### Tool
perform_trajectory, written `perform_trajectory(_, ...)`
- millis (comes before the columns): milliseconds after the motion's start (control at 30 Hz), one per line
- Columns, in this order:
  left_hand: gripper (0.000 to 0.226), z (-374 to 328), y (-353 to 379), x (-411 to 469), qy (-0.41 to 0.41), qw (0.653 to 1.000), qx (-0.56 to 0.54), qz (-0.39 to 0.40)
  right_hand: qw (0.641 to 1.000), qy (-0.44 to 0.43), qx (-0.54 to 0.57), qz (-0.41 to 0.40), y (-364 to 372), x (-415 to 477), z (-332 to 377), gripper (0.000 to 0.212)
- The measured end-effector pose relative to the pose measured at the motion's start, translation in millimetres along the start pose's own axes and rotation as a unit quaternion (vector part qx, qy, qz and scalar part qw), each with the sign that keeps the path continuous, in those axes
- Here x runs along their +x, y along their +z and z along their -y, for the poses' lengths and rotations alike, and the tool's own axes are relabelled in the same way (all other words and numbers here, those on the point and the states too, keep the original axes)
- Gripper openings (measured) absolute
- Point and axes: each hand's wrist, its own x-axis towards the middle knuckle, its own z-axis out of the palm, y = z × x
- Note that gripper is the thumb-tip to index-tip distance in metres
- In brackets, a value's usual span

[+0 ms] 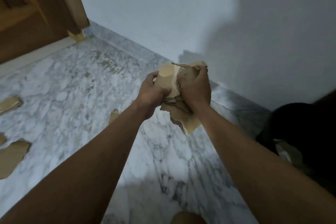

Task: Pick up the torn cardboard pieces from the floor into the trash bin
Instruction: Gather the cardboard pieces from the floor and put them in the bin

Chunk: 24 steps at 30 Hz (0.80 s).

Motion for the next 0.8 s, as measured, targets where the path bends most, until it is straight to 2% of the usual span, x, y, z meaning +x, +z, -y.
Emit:
perform_trajectory(333,0.061,-49.0,187.9,-67.9,0.011,0.994,0.003,0.105,0.988,0.009,-0.045,-0.146,-215.3,2.6,-11.9,0.059)
perform_trajectory(500,0.062,-24.3,274.2,-96.5,-0.002,0.987,0.04,0.157,0.976,0.053,-0.05,-0.206,-296.6,-14.9,-62.5,0.058)
perform_trajectory(667,0.062,13.9,321.3,-118.9,0.018,0.967,0.159,0.197,0.97,0.098,-0.059,-0.216,-339.0,-44.6,-117.2,0.066)
perform_trajectory(800,0.057,30.8,334.0,-123.7,0.008,0.954,0.205,0.217,0.973,0.131,-0.007,-0.189,-354.0,-57.1,-146.5,0.038)
